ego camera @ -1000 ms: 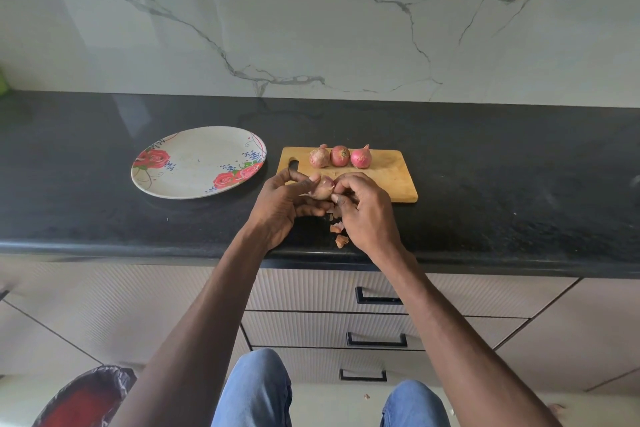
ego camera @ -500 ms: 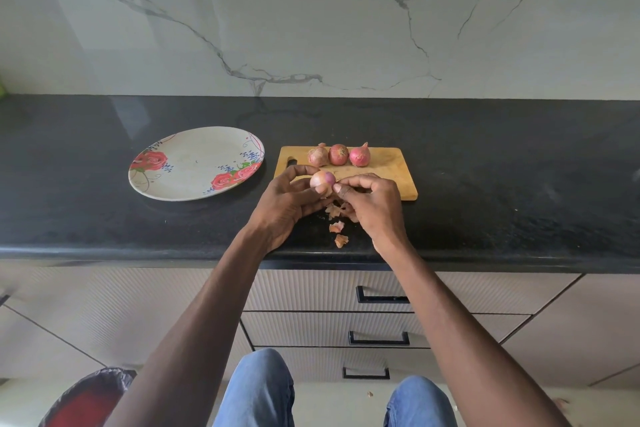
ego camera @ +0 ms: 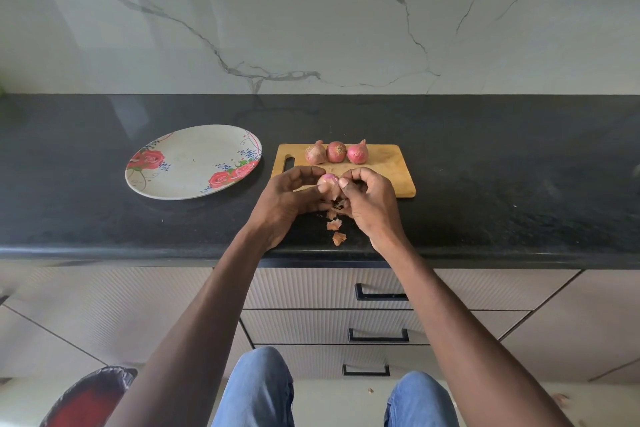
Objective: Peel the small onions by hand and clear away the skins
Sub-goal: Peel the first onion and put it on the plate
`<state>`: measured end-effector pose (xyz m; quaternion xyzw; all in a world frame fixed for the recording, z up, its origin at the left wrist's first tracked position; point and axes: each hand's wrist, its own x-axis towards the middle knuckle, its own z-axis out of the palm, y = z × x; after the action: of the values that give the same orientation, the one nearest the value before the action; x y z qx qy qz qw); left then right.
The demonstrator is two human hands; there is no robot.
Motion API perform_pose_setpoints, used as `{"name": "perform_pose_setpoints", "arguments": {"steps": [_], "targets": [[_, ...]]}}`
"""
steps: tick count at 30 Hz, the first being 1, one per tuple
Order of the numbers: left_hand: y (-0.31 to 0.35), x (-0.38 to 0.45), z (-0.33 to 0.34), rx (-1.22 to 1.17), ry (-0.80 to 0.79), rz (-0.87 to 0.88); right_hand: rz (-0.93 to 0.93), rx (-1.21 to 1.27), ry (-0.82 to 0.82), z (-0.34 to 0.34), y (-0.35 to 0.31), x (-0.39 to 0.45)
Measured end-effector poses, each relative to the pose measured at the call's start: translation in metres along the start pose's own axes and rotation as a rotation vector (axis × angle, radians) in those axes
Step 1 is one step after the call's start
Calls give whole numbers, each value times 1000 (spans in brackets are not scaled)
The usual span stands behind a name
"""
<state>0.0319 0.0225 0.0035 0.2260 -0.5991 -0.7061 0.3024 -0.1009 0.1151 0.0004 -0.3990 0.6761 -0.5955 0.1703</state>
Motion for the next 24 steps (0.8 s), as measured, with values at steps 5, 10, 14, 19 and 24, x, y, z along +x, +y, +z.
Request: {"name": "perform_pose_setpoints", "arguments": {"steps": [5, 10, 14, 19, 24], "targets": [[4, -1, -1, -112, 1, -42, -1, -34, 16, -1, 1, 0], [5, -1, -3, -178, 5, -61, -93, -87, 91, -1, 3, -2], [5, -2, -1, -166, 11, -30, -213, -115, 131, -2, 0, -6], [1, 0, -2, -54, 22, 12, -263, -174, 142, 1, 0, -6], [-1, 0, -3, 19, 36, 23, -283, -267, 143, 4, 0, -7]]}}
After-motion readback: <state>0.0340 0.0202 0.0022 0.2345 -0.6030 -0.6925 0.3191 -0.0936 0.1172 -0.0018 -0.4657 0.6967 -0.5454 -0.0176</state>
